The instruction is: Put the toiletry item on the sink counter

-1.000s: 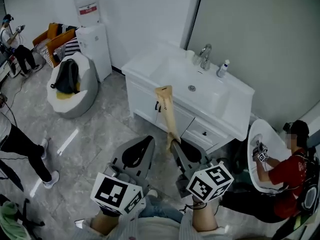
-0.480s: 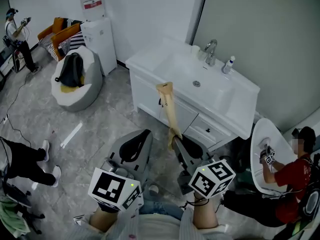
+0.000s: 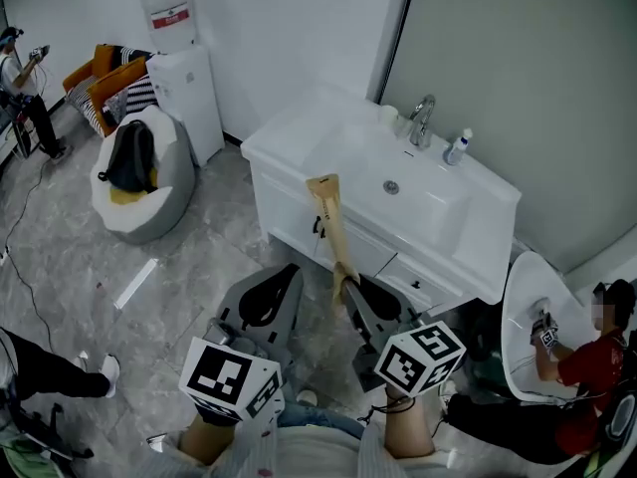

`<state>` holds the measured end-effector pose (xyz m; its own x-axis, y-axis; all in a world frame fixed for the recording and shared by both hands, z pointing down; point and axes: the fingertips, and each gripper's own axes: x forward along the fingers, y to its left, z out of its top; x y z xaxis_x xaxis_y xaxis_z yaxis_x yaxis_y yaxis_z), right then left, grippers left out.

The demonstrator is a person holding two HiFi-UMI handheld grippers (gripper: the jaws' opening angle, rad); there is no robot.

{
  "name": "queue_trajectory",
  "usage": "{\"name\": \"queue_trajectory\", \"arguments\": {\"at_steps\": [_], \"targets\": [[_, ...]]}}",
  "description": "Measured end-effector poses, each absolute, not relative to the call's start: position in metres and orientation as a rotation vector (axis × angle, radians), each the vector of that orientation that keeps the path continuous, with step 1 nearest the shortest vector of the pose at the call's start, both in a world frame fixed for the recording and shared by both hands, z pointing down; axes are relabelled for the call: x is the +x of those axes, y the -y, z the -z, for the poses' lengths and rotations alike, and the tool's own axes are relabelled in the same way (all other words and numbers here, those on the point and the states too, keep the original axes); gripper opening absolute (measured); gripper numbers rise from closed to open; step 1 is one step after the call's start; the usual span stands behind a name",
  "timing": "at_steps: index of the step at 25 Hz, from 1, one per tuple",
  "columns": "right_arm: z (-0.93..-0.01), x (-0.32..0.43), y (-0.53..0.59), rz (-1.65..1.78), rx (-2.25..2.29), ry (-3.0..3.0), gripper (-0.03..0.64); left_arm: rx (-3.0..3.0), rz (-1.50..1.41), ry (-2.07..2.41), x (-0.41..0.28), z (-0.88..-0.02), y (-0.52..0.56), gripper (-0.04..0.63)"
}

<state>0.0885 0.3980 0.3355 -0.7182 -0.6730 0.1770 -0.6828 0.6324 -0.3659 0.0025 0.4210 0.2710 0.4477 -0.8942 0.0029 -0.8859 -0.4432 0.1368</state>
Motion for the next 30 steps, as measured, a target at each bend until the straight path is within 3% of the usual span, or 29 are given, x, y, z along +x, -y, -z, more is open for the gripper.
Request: {"name": "queue_trajectory", "arguments": {"at_steps": [14,30], "targets": [[-0.342,0.035,-0.247,-0.683,1.264,2.739,0.058,2.617,0.052,1.511,-0.058,-0.268,-0.256,0.017],[-0.346,-0.009,-0.155,-0.708,1.367,2.712,0.058,2.644,0.037,1.464,-0.116,-0.274,-0.167,0.017]]}}
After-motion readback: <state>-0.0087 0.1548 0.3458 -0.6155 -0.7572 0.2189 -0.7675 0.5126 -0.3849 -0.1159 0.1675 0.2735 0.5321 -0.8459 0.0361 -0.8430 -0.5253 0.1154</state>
